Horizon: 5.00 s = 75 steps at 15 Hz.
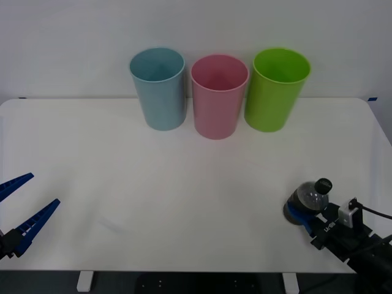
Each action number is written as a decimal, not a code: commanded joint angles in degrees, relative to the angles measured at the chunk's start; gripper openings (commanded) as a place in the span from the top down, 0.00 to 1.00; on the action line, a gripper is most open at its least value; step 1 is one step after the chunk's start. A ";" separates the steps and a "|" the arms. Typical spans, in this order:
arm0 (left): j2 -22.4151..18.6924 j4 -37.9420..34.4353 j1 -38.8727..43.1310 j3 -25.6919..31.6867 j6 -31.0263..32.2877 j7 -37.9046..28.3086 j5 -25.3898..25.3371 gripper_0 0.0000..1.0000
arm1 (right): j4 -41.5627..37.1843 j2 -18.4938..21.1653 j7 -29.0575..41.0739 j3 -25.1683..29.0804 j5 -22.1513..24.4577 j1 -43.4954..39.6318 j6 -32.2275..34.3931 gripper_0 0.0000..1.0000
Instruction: Grasp the object on the table and drop it into the matching bin: aluminum can to the light blue bin, PET bottle to the pink bin.
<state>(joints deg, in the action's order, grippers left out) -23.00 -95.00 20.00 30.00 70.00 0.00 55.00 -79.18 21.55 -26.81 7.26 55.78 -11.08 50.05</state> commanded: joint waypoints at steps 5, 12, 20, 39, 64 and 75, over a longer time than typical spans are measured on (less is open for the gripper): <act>0.00 0.00 0.00 0.00 0.00 0.00 0.00 0.00 | -7.92 0.51 8.88 2.14 1.26 -1.48 0.31 1.00; 0.00 0.00 0.00 0.00 0.00 0.00 0.00 0.00 | -20.40 0.86 24.52 5.92 3.72 -3.86 0.57 1.00; 0.00 0.00 0.00 0.00 0.00 0.00 0.00 0.00 | -27.87 5.78 39.02 7.15 1.79 -0.43 0.48 1.00; 0.00 0.00 0.00 0.00 0.00 0.00 0.00 0.00 | -7.13 18.70 45.26 -13.24 5.30 39.74 -9.89 1.00; 0.00 0.00 0.00 0.00 0.00 0.00 0.00 0.00 | 27.50 0.07 40.08 -16.66 21.39 65.84 -15.60 0.00; 0.00 0.00 0.00 0.00 0.00 0.00 0.00 0.00 | 18.27 2.27 36.83 -14.64 19.10 58.19 -13.93 0.00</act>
<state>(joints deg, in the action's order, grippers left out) -23.00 -95.00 20.00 30.00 70.00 0.00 55.00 -59.09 23.36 10.03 -7.47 74.96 48.37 36.10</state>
